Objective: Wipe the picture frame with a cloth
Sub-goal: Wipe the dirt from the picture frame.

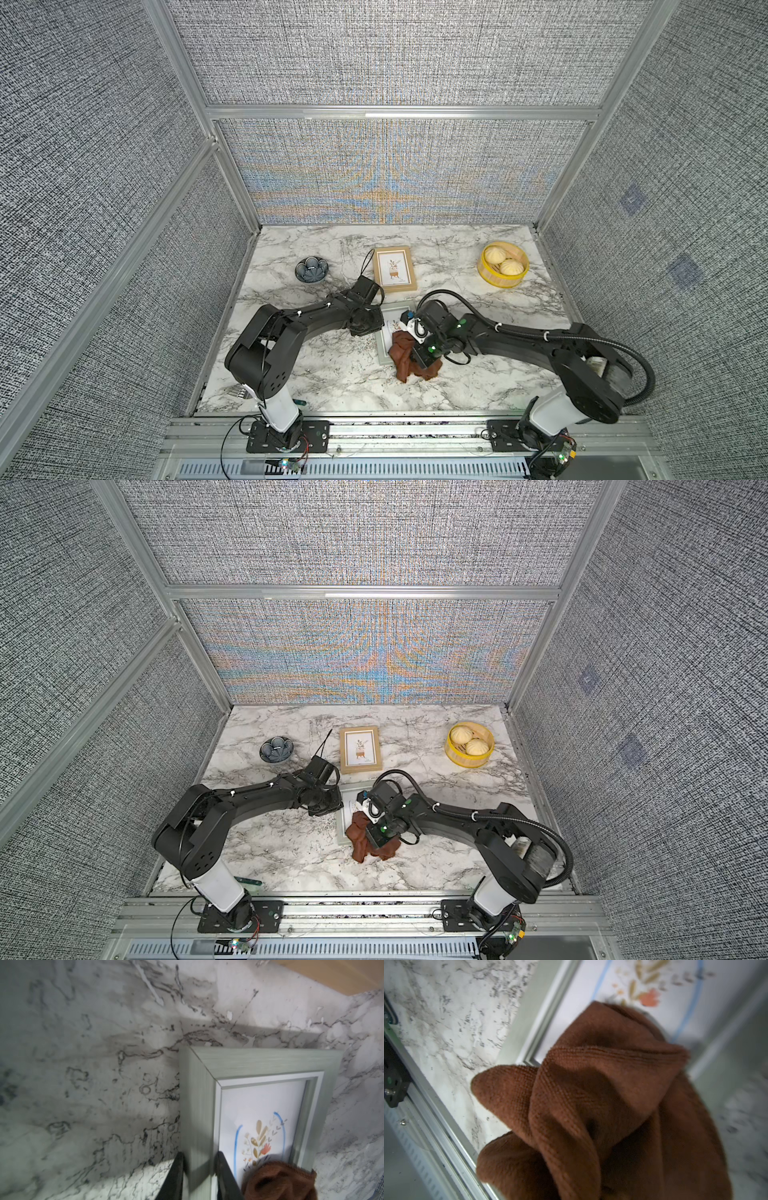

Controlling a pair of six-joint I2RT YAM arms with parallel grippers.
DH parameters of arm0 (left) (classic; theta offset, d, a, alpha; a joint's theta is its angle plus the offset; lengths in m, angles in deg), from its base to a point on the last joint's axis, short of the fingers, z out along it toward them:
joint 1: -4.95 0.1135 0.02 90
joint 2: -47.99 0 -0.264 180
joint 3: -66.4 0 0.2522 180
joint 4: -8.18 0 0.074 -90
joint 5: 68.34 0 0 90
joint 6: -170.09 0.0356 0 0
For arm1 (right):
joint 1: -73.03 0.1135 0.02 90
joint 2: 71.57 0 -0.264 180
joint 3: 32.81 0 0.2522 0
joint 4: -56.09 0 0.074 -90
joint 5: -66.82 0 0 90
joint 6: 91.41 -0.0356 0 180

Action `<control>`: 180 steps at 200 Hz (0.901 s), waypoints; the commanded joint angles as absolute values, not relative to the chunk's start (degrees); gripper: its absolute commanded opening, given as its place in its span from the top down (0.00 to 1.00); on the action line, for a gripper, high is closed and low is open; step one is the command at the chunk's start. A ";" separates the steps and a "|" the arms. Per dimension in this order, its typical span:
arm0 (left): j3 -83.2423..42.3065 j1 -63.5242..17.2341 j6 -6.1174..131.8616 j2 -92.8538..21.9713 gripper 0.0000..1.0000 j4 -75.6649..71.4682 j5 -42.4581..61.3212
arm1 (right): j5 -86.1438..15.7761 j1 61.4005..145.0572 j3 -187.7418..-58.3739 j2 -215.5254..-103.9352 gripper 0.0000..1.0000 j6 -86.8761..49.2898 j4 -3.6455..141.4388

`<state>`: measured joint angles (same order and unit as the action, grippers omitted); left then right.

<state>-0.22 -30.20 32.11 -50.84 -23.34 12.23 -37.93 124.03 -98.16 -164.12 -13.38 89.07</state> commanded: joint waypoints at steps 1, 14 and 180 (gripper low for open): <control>0.69 -30.03 32.46 -52.03 0.92 -28.91 18.77 | -38.74 127.43 -102.35 -167.81 1.00 -10.82 89.85; 0.62 -30.05 32.50 -52.43 0.92 -28.70 18.40 | -39.57 129.59 -104.86 -169.62 1.00 -9.64 89.71; 2.60 -30.29 26.61 -51.18 0.92 -22.42 12.82 | -34.94 119.52 -96.54 -157.96 1.00 -26.19 88.94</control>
<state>1.55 -30.25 30.03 -50.05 -19.40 12.64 -34.08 119.53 -93.92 -157.50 -22.71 91.21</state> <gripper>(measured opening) 0.237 0.083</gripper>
